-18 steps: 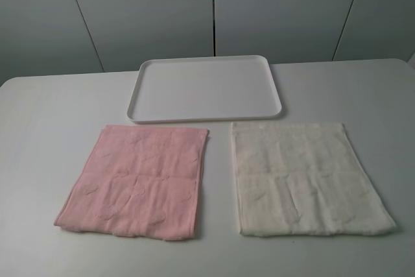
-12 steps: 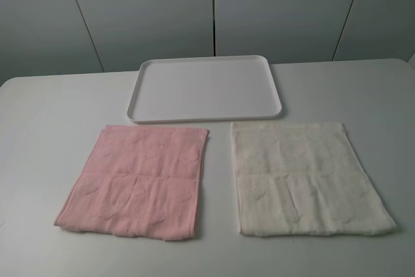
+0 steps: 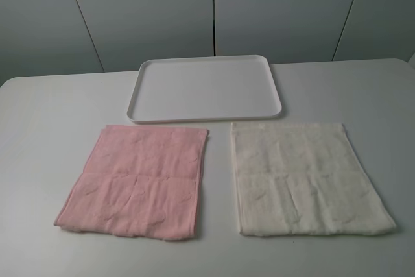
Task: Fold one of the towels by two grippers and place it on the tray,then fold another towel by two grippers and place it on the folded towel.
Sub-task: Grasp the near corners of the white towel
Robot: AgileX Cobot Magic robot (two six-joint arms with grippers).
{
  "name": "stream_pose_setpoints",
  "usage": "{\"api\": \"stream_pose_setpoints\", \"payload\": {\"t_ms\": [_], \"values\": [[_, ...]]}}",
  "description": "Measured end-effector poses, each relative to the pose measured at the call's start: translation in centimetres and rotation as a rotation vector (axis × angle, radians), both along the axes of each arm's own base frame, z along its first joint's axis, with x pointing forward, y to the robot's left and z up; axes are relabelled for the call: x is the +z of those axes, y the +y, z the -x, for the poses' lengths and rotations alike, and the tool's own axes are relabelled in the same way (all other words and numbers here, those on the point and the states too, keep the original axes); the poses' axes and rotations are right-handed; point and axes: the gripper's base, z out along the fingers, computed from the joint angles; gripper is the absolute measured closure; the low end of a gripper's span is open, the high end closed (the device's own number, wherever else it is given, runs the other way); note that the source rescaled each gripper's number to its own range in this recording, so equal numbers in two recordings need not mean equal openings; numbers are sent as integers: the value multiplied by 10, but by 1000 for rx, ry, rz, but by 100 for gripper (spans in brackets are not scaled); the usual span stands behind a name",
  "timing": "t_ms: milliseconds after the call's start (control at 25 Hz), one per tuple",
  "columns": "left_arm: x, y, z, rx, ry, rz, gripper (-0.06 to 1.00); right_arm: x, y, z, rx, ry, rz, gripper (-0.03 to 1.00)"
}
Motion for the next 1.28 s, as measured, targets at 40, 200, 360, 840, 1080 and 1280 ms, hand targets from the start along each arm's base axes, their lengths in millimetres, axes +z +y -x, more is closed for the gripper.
{"api": "stream_pose_setpoints", "payload": {"t_ms": [40,200,360,840,1080,1280], "values": [[0,0,0,0,0,0,-5,0,0,0,0,0,0,-3],[0,0,0,0,0,0,-5,0,0,0,0,0,0,-3],[0,0,0,0,0,0,-5,0,0,0,0,0,0,-3],[0,0,0,0,0,0,-5,0,2,0,17,1,-25,-3],[0,1,0,7,0,-11,-5,1,8,1,57,7,-82,-3],[0,1,0,7,0,-11,-5,2,10,2,71,8,-102,-3]]}}
